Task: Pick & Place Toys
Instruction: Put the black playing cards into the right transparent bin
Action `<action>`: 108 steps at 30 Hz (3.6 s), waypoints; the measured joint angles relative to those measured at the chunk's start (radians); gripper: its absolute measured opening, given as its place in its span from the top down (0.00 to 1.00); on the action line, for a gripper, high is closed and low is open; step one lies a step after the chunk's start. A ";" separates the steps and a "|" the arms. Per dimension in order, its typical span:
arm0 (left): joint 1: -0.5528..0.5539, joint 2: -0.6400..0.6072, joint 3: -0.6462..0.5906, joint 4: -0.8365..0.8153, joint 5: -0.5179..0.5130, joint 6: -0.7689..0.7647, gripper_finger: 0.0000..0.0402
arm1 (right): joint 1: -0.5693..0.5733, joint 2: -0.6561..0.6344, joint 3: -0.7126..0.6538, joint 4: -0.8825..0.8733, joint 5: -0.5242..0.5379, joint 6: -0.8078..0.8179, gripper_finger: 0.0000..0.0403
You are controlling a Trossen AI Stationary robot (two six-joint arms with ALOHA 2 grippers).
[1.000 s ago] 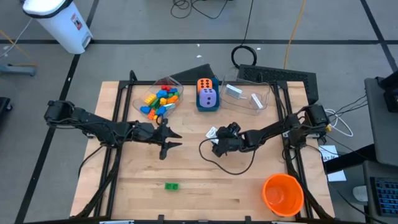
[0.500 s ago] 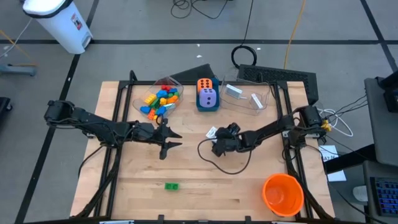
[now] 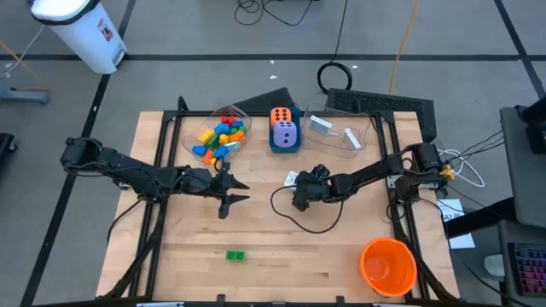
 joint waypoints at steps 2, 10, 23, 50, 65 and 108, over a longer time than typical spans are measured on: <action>0.000 0.000 0.000 0.000 0.000 0.000 0.62 | -0.002 0.000 0.000 0.000 -0.004 -0.024 0.02; 0.000 0.000 0.000 -0.013 0.000 -0.001 0.62 | -0.002 0.000 0.000 -0.001 -0.033 -0.031 0.11; 0.000 0.000 0.000 -0.013 0.000 0.000 0.62 | -0.002 0.002 -0.002 0.026 -0.057 -0.040 0.21; 0.000 0.000 0.000 -0.012 0.000 -0.005 0.62 | -0.138 -0.503 -0.003 -0.061 0.109 -0.288 0.24; 0.000 0.000 0.000 -0.012 -0.006 -0.003 0.62 | -0.516 -0.600 -0.003 -0.340 0.036 -0.325 0.24; 0.000 0.000 0.000 -0.022 -0.006 0.000 0.62 | -0.605 -0.406 -0.001 -0.347 0.017 -0.396 0.15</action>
